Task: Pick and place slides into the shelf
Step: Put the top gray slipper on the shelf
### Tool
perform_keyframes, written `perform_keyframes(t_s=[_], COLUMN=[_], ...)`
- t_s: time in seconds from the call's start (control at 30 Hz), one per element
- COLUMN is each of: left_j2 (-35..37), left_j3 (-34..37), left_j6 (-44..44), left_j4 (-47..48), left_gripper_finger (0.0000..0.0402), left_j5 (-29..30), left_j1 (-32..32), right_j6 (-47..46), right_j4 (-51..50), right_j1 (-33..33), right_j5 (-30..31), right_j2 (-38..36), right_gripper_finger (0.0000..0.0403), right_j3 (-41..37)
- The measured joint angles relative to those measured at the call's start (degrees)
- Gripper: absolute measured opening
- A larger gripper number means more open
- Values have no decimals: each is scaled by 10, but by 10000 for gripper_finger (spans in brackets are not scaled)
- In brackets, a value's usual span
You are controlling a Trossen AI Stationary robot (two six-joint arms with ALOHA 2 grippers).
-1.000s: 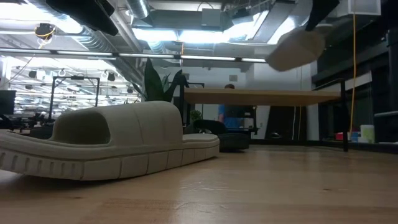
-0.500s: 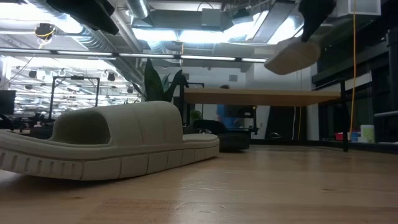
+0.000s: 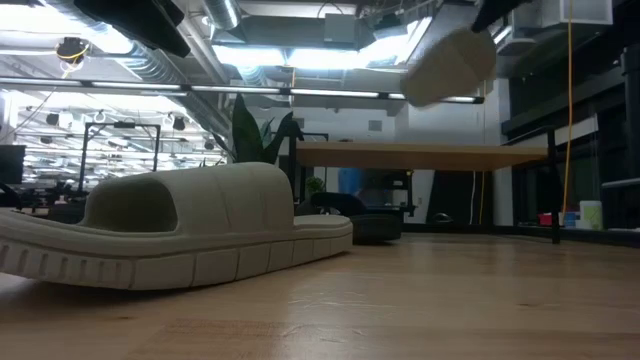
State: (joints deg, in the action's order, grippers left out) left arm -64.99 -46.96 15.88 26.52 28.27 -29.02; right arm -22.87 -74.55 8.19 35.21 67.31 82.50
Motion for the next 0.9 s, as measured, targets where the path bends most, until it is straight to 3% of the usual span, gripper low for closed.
perform_keyframes(t_s=[0.17,0.47,0.6,0.9], left_j2=[0,0,0,0], left_j3=[0,0,0,0], left_j6=[0,0,0,1], left_j4=[0,0,0,-2], left_gripper_finger=[0,0,0,0], left_j5=[0,0,-4,-5], left_j1=[0,0,0,0], right_j6=[8,99,62,2], right_j4=[82,329,307,180], right_j1=[27,56,60,54], right_j5=[24,92,173,222], right_j2=[-53,-159,-173,-113], right_gripper_finger=[10,9,9,9], right_j3=[-80,-260,-274,-216])
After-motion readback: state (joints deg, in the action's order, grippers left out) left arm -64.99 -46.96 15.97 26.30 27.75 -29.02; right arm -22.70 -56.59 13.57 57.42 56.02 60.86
